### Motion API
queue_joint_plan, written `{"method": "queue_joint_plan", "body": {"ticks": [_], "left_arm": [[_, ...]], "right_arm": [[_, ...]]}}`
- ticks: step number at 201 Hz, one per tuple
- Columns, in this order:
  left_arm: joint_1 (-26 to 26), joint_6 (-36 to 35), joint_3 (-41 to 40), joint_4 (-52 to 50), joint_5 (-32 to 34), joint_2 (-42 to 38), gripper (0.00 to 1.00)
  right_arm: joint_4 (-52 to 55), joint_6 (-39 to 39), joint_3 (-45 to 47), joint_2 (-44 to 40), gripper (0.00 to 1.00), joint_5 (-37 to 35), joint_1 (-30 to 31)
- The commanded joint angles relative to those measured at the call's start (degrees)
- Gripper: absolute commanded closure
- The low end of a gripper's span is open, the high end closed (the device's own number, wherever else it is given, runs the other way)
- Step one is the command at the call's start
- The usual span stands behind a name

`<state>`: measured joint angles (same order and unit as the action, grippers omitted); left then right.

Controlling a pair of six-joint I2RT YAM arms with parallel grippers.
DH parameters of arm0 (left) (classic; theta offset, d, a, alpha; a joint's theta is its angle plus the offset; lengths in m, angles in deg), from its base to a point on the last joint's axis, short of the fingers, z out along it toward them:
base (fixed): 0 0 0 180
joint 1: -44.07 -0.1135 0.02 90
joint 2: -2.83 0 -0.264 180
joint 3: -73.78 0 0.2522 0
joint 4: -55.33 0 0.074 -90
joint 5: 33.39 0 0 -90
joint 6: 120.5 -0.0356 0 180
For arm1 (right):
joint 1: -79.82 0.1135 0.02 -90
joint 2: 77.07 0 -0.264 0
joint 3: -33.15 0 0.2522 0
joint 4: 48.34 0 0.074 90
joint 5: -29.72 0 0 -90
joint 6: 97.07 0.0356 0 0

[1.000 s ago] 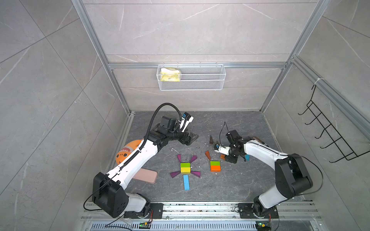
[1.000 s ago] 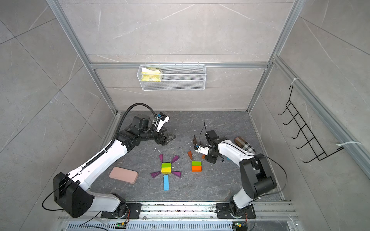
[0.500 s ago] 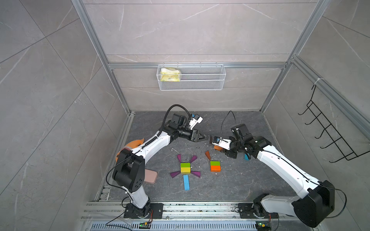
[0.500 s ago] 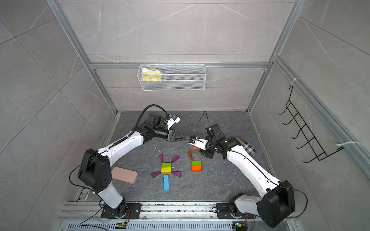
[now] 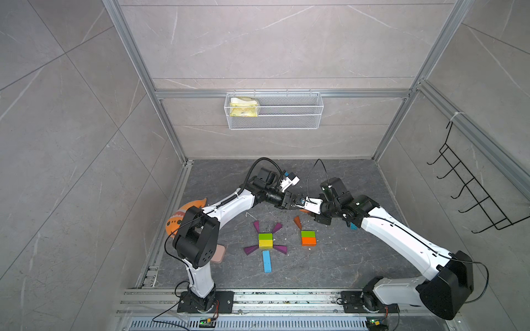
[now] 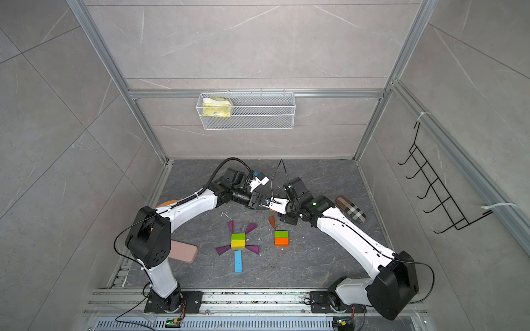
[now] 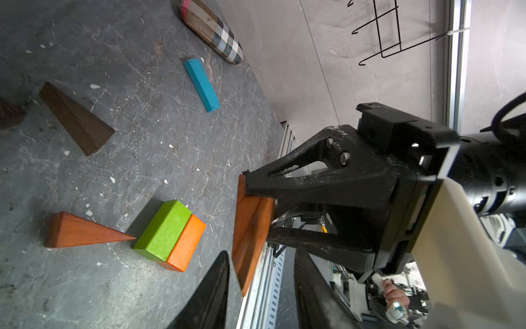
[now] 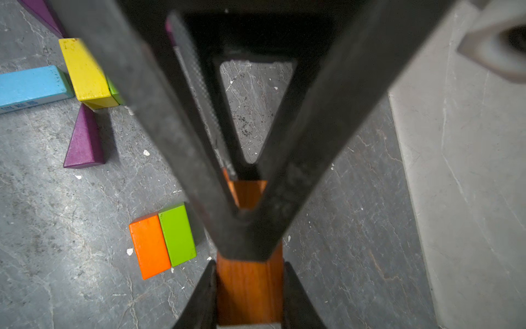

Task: Assemble a small pinwheel with building blocks
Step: Pick up the building block from the center of the board.

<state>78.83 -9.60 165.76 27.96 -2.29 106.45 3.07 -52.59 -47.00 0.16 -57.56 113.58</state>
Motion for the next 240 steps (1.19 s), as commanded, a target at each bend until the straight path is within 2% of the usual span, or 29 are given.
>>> {"method": "queue_joint_plan", "body": {"ticks": [1,54,88,115,139,170,173,175,178,198,214,227,240], "left_arm": [[-0.05,-1.04,2.08,-0.95,-1.75,0.45,0.64],[0.13,0.05,2.34,-0.13,-3.06,1.33,1.0],[0.13,0.47,2.24,0.24,-3.51,1.52,1.0],[0.13,0.71,2.05,0.79,-3.12,1.11,1.0],[-0.12,0.67,1.26,1.82,-0.66,-0.1,1.0],[-2.16,2.41,0.64,3.2,1.06,-0.8,1.0],[-2.37,2.7,0.67,3.37,1.11,-0.79,1.0],[-2.47,2.92,0.63,3.51,1.07,-0.85,1.0],[-2.73,3.21,0.6,3.61,1.23,-0.87,1.0],[-3.39,4.85,0.36,3.56,4.17,-1.5,1.0],[-3.57,7.98,0.47,2.75,6.42,-1.79,1.0],[-3.74,11.74,0.28,1.86,8.91,-2.43,1.0],[-4.09,19.04,-0.86,3.3,9.8,-3.01,1.0]], "right_arm": [[-1.3,1.37,-2.34,1.11,0.81,-1.76,0.93],[-2.53,1.83,-2.64,2.23,0.79,-2.88,2.24],[-4.15,2.08,-2.43,2.13,0.77,-3.38,2.71],[-5.66,2.43,-1.72,1.55,0.62,-4.82,2.73],[-8.27,3.24,0.31,-0.46,0.38,-7.17,2.76],[-13.23,4.63,5.09,-5.68,0.19,-11.26,2.63],[-13.38,4.65,5.62,-6.15,0.15,-11.52,2.63],[-13.45,4.65,5.96,-6.48,0.04,-11.95,2.63],[-13.67,4.64,6.6,-6.92,0.01,-12.66,2.63],[-17.13,6.3,10.56,-10.51,0.0,-15.9,2.71],[-21.64,8.11,14.16,-13.8,0.0,-15.87,2.72],[-23.66,9.59,16.24,-15.85,0.0,-14.35,2.72],[-26.07,9.82,18.07,-16.71,0.0,-12.22,2.72]]}}
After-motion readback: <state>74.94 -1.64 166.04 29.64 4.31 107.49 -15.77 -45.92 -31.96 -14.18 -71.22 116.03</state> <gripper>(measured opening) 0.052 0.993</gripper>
